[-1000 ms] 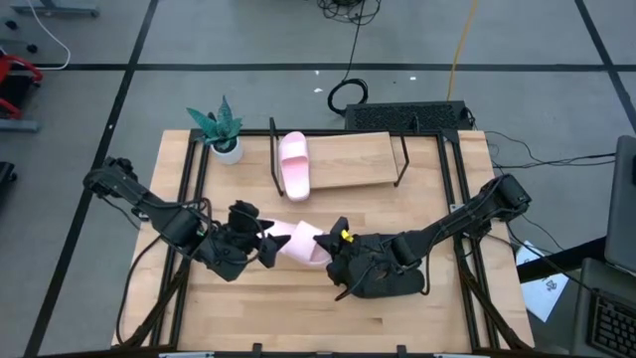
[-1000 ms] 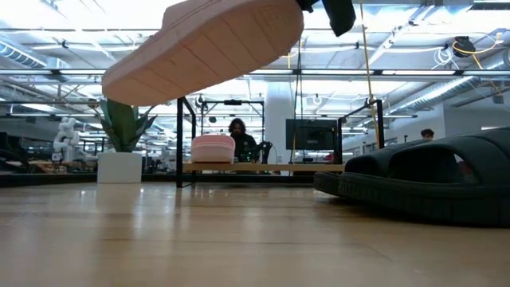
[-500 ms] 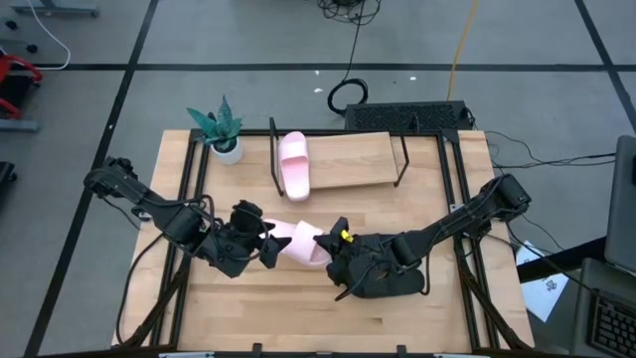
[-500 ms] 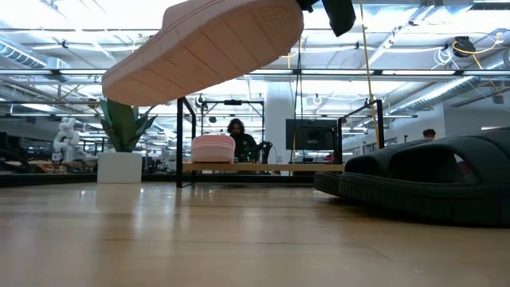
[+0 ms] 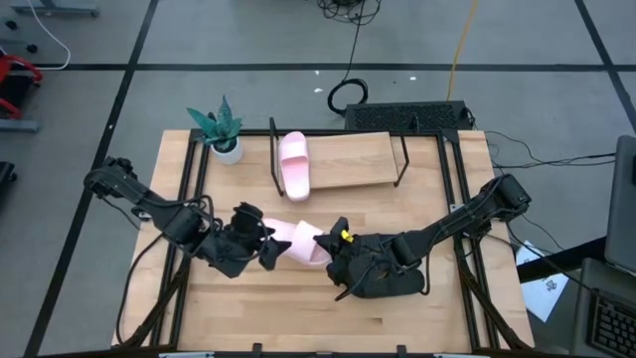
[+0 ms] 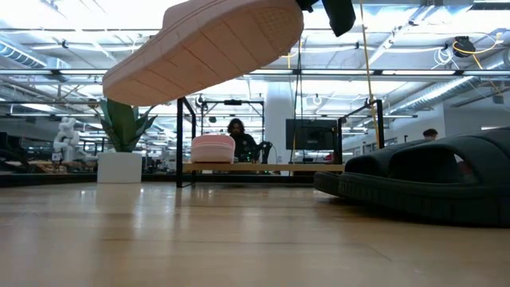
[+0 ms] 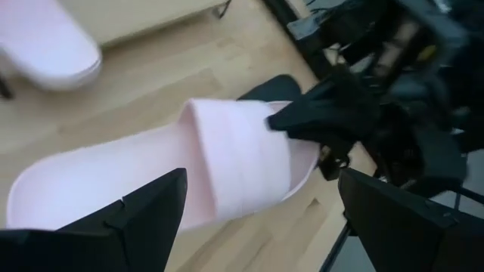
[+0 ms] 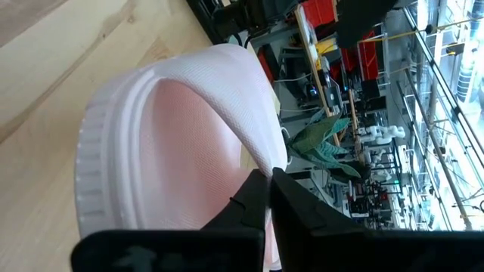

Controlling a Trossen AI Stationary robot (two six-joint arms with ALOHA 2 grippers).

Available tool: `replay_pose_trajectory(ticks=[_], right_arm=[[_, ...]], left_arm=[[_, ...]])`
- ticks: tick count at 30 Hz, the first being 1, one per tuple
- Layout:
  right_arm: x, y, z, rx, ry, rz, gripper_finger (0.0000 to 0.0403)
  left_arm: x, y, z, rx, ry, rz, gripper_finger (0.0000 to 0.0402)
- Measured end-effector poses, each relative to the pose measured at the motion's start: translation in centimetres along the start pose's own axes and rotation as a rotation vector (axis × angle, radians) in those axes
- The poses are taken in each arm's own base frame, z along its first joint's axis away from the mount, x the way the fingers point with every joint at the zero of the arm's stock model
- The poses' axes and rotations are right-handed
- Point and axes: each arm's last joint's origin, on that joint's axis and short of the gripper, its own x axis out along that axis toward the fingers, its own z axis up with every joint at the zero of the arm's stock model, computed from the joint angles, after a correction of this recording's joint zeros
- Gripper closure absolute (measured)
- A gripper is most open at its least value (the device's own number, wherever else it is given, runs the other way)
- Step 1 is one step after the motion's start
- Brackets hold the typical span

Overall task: Pick and place slides into the shelf
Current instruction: Put the pink slide on the shelf

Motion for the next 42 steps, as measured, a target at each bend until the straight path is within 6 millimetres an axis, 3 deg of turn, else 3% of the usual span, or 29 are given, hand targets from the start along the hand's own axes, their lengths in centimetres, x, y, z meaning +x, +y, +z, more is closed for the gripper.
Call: replay_pose_trajectory(ticks=[9, 15, 22, 26, 35, 38, 42], right_arm=[[0.0, -0.2, 0.2, -0.003, -0.016, -0.018, 0.0403], [-0.1, -0.2, 0.2, -0.020, 0.000, -0.032, 0.0403], [-0.5, 0.1, 0.5, -0.034, -0.013, -0.028, 0.0403], [-0.7, 0.2, 0.7, -0.039, -0.014, -0.030, 0.0403], [-0.7, 0.2, 0.6, -0.062, -0.002, -0.041, 0.0403], [-0.7, 0.2, 0.6, -0.061, -0.002, -0.041, 0.0403], [-0.6, 0.1, 0.6, -0.059, -0.002, -0.043, 0.0403]], left_arm=[[0.9, 0.8, 1.0, -0.100, 0.055, 0.060, 0.0055], [3.0, 2.6, 1.0, -0.153, 0.121, 0.133, 0.0055], [5.0, 3.5, 1.4, -0.204, 0.115, -0.053, 0.0055], [5.7, 4.5, 1.5, -0.232, 0.130, -0.041, 0.0055], [6.8, 4.7, 1.2, -0.256, 0.182, -0.135, 0.0056], [6.8, 4.5, 1.2, -0.251, 0.203, -0.162, 0.0076], [6.8, 4.5, 1.1, -0.243, 0.224, -0.169, 0.0146]])
